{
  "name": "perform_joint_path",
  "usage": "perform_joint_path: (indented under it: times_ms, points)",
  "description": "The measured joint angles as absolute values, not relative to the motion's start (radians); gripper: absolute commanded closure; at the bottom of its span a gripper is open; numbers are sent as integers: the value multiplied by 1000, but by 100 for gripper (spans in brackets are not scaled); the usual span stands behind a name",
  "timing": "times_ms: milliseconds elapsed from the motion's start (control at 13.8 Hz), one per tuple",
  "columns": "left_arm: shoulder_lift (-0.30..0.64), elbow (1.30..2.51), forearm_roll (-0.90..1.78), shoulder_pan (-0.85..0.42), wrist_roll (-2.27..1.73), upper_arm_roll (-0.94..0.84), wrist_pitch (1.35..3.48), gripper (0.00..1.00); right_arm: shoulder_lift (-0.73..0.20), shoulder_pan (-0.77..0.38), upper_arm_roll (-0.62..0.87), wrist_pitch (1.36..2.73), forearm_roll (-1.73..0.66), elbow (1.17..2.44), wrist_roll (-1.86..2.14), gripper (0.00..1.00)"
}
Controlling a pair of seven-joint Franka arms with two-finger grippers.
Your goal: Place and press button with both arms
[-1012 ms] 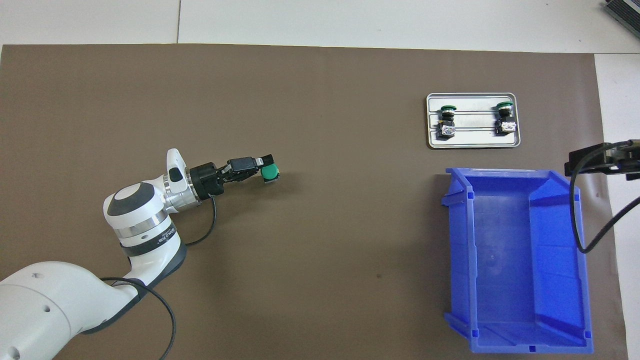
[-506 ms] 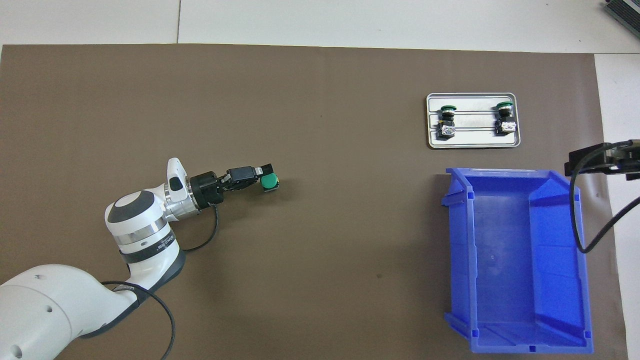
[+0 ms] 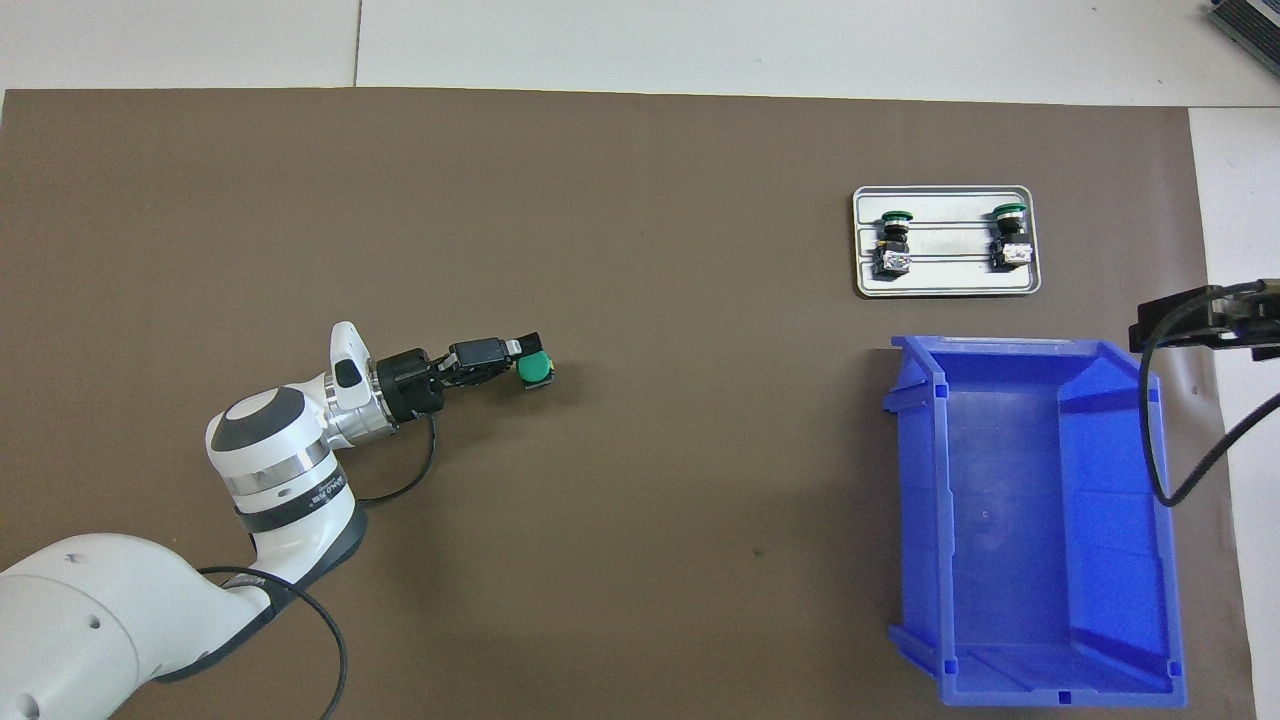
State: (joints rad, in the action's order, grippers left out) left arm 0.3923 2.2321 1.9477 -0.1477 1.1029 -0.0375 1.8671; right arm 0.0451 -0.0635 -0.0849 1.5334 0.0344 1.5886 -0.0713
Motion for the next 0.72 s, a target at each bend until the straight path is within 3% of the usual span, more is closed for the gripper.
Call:
perform_joint_path:
  times_ms: [506, 578, 723]
  points:
    - [388, 2242, 1948, -141, 1103, -36, 1867, 100, 45, -63, -85, 1533, 34, 1589, -71, 0]
    - [388, 2244, 1948, -138, 1103, -36, 1867, 71, 45, -63, -85, 1533, 34, 1589, -71, 0]
    - [387, 2245, 1948, -137, 1103, -36, 1867, 61, 45, -63, -85, 1533, 34, 1589, -71, 0]
